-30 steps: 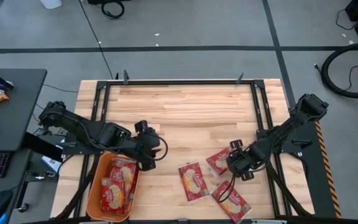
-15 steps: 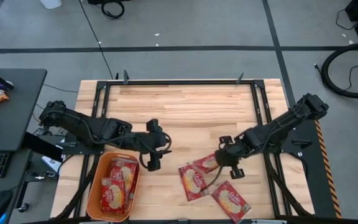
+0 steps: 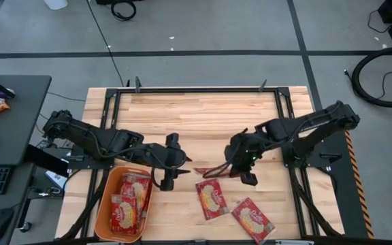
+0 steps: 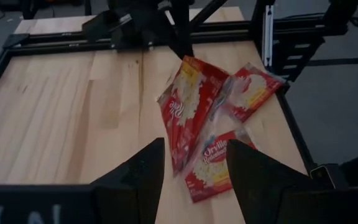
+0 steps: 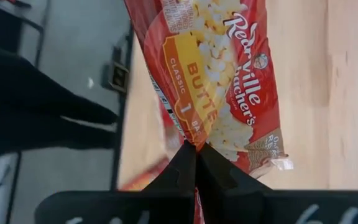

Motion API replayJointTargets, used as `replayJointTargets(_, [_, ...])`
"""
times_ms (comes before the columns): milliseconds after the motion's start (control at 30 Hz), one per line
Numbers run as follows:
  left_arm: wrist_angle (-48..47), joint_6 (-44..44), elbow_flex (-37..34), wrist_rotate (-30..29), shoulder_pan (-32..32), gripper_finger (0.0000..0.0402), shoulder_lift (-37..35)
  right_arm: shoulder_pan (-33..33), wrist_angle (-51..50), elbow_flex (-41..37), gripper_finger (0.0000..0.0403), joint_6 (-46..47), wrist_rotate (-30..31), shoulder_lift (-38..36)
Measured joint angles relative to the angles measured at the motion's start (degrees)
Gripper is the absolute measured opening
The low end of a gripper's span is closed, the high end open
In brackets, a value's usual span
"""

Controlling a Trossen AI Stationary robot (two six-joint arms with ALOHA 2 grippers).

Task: Sort popcorn bags into baskets
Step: Put the red popcorn bag into the orange container

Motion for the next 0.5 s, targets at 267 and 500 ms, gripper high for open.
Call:
replayJointTargets(267, [1.2,2.6,0.0,5.0,0.0,0.0176,1.2,-1.6,5.2,1.5,0.0006,1.0,-1.7,0.0])
replayJointTargets(500, [2.0,3.1,0.0,5.0,0.0,0.0175,3.7,-2.8,12.1,1.5,0.0006,3.0,-5.9,0.0])
